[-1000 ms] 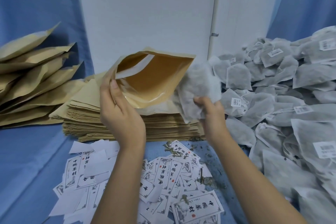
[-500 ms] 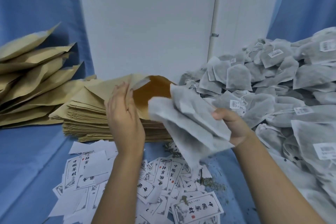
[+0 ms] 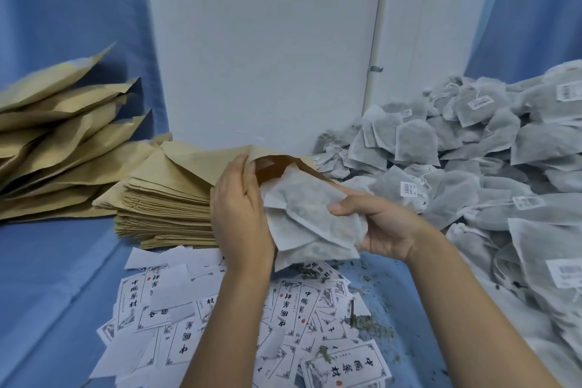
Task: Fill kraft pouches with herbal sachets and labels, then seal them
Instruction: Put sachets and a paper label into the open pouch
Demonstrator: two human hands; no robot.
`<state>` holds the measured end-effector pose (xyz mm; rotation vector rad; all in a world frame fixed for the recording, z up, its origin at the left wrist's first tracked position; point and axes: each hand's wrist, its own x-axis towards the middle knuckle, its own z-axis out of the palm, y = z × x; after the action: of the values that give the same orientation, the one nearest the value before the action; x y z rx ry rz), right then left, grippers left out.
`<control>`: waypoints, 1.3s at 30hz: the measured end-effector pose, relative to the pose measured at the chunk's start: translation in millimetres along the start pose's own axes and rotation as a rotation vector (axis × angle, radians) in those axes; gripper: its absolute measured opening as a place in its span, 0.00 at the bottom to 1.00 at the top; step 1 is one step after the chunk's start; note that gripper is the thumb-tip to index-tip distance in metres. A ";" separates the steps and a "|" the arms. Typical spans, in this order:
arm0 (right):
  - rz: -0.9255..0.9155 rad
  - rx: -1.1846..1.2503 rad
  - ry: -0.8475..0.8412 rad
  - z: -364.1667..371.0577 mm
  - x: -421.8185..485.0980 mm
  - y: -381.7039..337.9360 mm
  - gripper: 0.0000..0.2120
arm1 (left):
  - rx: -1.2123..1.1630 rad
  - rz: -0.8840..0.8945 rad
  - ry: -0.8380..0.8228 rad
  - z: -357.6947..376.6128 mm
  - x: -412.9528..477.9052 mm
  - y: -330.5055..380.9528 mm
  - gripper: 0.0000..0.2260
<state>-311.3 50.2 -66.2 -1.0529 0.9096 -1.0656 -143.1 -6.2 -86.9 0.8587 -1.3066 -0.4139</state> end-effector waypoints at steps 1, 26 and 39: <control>0.004 -0.013 -0.008 0.6 0.0 1.0 0.18 | 0.003 0.001 -0.005 0.0 -0.4 0.8 0.17; -0.263 -1.110 0.783 61.8 54.4 -10.2 0.17 | 0.073 0.016 -0.110 12.4 -15.9 2.0 0.17; -0.265 -1.042 0.529 56.0 72.8 -5.8 0.14 | 0.079 0.019 -0.129 18.5 -22.5 4.7 0.18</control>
<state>-242.0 -8.7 -52.0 -1.8115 1.9025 -1.1098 -167.2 6.8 -98.0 0.8965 -1.4565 -0.4104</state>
